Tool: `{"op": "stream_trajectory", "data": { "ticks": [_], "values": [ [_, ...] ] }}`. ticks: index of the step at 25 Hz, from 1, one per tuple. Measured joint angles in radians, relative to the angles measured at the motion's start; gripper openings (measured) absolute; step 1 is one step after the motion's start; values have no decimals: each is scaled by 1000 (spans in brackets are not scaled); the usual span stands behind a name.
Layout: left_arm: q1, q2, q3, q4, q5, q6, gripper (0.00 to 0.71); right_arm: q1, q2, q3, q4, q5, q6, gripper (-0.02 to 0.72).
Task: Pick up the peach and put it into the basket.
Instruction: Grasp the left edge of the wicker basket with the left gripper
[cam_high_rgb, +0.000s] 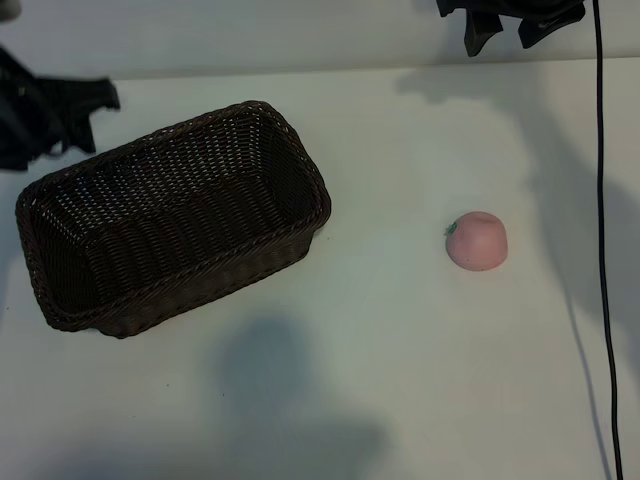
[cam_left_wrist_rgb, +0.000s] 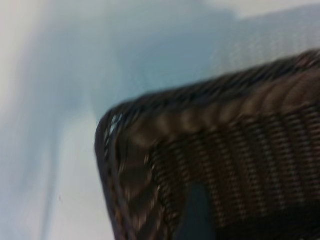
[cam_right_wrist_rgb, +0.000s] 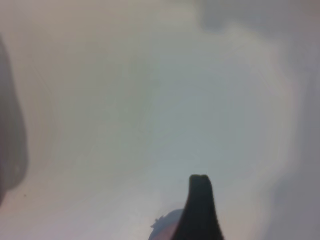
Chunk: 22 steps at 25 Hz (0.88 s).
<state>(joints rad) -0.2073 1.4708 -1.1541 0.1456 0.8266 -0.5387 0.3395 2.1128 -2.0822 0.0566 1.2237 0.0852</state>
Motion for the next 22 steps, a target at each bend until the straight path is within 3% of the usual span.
{"op": "stream_trajectory", "data": {
  "ticks": [12, 16, 22],
  "values": [
    [0, -129, 318, 110, -84, -219, 566, 0, 0, 0, 0, 0, -11, 557],
    [3, -129, 365, 126, -108, -258, 566, 0, 0, 0, 0, 0, -12, 537],
    [52, -129, 378, 128, -130, -268, 566, 0, 0, 0, 0, 0, -12, 520]
  ]
}}
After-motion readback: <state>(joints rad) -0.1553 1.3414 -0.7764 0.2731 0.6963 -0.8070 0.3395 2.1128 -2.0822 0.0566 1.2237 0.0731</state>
